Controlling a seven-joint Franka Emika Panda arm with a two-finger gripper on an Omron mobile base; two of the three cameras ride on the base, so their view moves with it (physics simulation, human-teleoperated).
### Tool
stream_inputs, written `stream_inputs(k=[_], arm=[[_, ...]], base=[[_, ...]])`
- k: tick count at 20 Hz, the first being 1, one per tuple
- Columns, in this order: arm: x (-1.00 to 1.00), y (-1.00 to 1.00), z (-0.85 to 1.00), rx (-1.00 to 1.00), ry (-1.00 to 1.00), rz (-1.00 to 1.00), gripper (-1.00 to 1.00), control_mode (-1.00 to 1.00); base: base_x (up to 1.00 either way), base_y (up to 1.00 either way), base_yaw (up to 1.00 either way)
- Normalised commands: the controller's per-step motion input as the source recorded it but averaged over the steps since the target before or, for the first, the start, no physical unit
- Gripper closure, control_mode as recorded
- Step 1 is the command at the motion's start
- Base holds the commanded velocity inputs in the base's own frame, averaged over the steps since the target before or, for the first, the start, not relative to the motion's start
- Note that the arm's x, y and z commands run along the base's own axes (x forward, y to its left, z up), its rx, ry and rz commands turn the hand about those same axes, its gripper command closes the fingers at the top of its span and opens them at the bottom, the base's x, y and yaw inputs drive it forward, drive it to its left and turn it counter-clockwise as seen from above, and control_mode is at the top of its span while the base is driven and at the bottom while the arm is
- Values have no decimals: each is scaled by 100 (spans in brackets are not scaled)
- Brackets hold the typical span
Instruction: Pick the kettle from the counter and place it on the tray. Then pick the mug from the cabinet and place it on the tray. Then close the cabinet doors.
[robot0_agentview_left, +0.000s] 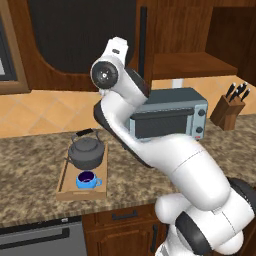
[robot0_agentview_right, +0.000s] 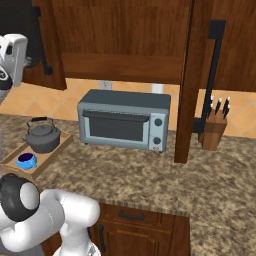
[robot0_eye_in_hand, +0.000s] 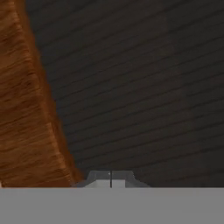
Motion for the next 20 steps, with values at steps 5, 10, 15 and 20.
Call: stream_inputs(k=[5,10,15,20], arm=[[47,-39,-29,1,10,0,100,-100],[83,-1,-16,7,0,1,100,-100],[100,-3,-13,4,0,1,100,-100],[100,0,-13,5,3,0,100,-100]], base=[[0,0,0],[0,0,0],[0,0,0],[0,0,0]])
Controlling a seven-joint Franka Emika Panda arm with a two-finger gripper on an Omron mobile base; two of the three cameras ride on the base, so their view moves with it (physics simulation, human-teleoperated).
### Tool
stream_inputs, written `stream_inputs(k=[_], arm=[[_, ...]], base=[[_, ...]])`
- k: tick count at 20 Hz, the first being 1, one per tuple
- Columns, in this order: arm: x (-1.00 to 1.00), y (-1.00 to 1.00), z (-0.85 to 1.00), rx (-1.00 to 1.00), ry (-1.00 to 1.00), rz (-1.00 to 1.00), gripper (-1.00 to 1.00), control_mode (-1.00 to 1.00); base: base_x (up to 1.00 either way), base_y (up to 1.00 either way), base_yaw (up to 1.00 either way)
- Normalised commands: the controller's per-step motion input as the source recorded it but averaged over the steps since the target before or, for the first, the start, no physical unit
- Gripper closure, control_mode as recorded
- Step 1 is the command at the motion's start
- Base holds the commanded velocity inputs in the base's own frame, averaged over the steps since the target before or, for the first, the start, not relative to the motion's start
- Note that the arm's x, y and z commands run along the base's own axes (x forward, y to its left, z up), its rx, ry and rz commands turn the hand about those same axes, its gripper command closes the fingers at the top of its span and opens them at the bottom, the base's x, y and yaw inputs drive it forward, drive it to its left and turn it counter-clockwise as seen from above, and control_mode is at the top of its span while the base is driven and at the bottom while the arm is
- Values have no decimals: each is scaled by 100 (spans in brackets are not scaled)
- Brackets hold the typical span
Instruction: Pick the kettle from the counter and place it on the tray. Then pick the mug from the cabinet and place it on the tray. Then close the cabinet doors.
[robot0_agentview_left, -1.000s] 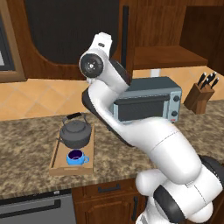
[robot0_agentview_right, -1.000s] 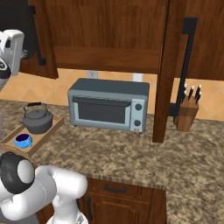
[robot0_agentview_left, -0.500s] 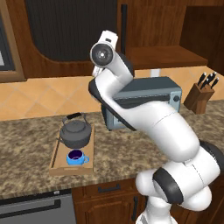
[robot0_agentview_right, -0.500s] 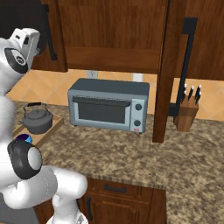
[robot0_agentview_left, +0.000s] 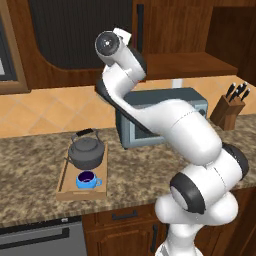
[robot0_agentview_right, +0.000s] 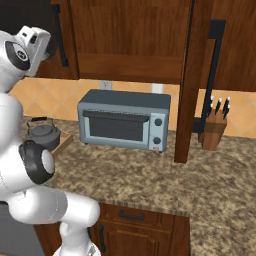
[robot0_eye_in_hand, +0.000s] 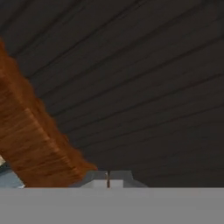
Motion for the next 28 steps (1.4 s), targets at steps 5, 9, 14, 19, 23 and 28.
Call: stream_inputs(k=[5,9,14,19,23,28], arm=[[47,0,-35,1,-12,2,100,-100],[-56,0,-22,-5,-58,10,100,-100],[-100,-30,-19,-2,-58,11,100,-100],[-100,-59,0,0,-20,1,100,-100],[-98,-67,-6,0,-3,0,100,-100],[-62,-67,-18,4,3,2,100,-100]], base=[[0,0,0],[0,0,0],[0,0,0],[0,0,0],[0,0,0],[0,0,0]])
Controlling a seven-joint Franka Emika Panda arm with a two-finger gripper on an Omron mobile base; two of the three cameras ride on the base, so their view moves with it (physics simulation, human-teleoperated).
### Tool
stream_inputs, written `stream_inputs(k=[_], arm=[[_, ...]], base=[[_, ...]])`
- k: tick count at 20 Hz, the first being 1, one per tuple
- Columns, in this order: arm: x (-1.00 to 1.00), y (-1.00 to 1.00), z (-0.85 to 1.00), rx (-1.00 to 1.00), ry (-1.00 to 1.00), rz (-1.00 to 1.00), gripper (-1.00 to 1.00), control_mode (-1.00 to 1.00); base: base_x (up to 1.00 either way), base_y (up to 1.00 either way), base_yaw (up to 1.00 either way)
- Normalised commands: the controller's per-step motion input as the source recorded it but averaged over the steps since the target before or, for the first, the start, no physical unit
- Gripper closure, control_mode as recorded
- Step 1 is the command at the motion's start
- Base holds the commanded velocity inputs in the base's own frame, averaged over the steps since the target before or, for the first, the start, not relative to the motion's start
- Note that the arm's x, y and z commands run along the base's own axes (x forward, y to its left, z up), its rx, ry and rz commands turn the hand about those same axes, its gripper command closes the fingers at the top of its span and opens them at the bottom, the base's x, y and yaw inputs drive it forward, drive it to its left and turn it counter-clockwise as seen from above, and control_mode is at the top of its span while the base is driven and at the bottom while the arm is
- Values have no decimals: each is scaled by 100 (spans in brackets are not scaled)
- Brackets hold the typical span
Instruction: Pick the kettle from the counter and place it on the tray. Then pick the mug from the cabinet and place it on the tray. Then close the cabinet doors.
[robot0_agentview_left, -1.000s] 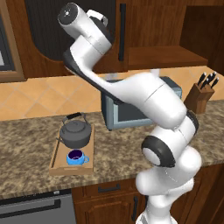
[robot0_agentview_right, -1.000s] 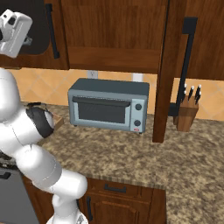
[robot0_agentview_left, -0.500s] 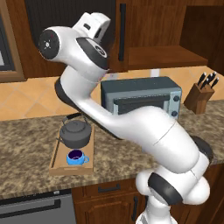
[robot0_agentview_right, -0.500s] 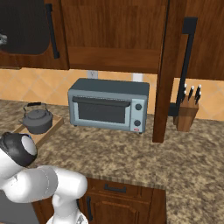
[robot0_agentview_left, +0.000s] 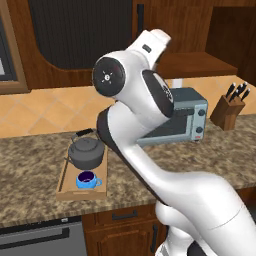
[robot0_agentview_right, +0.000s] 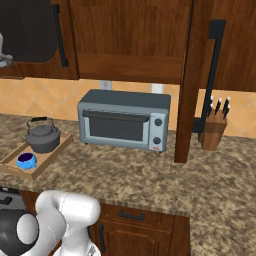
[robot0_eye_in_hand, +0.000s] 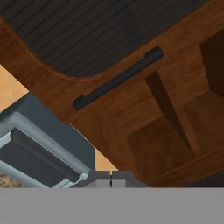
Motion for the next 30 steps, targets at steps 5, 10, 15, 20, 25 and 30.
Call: stream_inputs(k=[5,10,15,20,25,30], arm=[[-11,-61,-7,17,0,2,100,-100],[-27,-48,-34,31,-5,0,100,-100],[-10,-31,-37,40,-13,0,100,-100],[-10,-42,-13,33,-2,-1,100,-100],[0,-16,-2,1,1,-1,100,-100],[0,-17,-10,5,0,0,100,-100]], base=[[0,0,0],[0,0,0],[0,0,0],[0,0,0],[0,0,0],[0,0,0]])
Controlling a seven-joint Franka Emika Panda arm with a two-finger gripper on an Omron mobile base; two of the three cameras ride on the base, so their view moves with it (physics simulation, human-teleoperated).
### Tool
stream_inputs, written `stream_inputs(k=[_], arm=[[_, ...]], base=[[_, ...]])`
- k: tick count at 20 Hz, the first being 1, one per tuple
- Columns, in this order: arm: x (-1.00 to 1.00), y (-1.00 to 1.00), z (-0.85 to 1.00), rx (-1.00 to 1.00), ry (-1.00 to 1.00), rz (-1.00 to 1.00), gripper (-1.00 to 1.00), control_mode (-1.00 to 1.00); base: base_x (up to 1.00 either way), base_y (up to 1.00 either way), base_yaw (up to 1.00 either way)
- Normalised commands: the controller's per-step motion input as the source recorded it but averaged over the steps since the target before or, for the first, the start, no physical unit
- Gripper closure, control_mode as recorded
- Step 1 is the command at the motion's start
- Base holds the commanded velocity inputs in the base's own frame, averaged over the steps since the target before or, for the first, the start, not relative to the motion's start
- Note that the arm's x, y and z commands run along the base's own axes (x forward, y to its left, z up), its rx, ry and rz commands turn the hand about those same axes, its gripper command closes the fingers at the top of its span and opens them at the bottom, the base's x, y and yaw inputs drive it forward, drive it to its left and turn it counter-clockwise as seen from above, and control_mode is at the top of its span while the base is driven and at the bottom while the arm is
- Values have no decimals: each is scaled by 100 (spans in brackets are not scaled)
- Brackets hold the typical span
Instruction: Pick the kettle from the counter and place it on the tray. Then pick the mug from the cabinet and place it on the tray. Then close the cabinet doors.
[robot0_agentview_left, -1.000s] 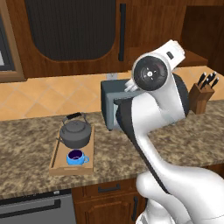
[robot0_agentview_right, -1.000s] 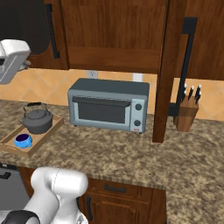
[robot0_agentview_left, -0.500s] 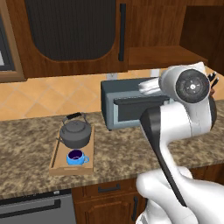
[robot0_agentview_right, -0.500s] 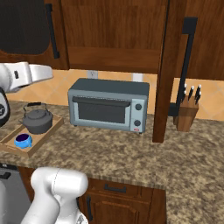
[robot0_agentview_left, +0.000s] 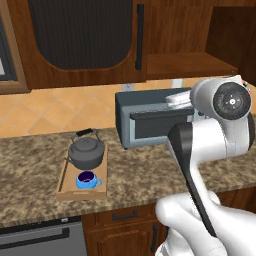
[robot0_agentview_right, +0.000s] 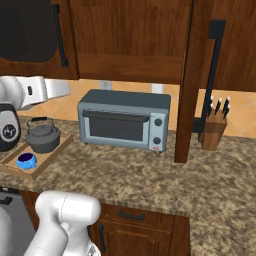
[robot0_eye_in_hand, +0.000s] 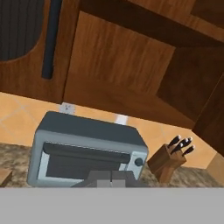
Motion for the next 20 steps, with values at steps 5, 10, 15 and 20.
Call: stream_inputs(k=[5,10,15,20], arm=[[-1,-24,-6,19,-1,0,100,-100],[-29,-32,-7,34,-19,0,100,-100],[-21,-24,-10,31,-14,0,100,-100],[-2,-22,-9,26,-2,-1,100,-100]], base=[[0,0,0],[0,0,0],[0,0,0],[0,0,0]])
